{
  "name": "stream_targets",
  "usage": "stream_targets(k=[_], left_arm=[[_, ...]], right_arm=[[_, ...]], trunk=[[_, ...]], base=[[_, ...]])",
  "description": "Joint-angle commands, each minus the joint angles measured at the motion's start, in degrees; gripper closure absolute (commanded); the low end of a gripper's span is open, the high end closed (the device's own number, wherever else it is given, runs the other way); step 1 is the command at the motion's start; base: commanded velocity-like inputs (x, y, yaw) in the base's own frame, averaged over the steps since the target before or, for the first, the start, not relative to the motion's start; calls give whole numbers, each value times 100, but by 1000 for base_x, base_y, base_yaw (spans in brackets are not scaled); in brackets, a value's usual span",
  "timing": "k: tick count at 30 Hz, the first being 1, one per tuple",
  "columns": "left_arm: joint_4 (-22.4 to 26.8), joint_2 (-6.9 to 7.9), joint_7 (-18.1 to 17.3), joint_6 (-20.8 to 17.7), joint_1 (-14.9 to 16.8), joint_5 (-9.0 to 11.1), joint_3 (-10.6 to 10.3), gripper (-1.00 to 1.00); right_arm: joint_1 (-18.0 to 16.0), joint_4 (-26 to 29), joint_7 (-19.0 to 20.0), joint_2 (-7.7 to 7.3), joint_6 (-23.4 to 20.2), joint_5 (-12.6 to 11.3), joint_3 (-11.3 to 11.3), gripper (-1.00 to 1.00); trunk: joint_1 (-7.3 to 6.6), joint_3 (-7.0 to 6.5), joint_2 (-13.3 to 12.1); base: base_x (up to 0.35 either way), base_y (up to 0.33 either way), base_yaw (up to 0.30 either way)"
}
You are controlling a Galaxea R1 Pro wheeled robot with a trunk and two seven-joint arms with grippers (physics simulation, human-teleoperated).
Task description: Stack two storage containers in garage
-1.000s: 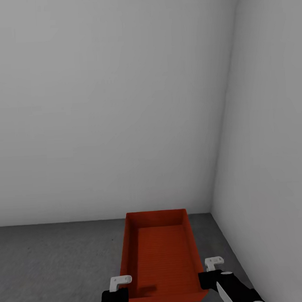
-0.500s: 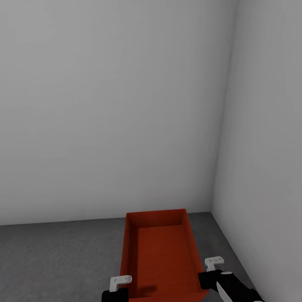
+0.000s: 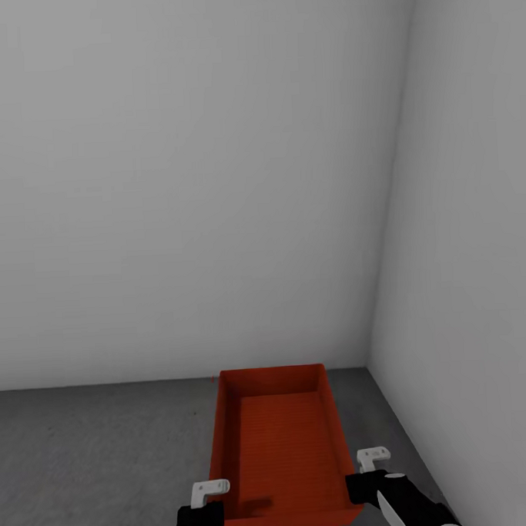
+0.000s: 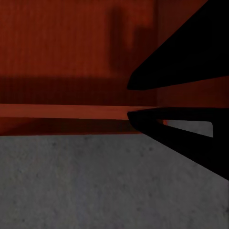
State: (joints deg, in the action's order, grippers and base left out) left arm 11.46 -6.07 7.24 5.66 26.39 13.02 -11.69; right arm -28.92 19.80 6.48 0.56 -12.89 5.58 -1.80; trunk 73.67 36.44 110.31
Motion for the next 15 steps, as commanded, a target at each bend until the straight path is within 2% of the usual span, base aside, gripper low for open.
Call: stream_targets(k=[1,4,15], left_arm=[[19,220,27,208,6,25,-80,100],[20,220,24,208,6,25,-80,100],[22,220,23,208,6,25,-82,100]], right_arm=[[0,-3,275,-65,-37,-30,22,100],[0,-3,275,-65,-36,-30,22,100],[0,-3,271,-64,-38,-30,22,100]], trunk=[[22,24,44],[88,78,165],[88,78,165]], base=[[0,0,0],[0,0,0],[0,0,0]])
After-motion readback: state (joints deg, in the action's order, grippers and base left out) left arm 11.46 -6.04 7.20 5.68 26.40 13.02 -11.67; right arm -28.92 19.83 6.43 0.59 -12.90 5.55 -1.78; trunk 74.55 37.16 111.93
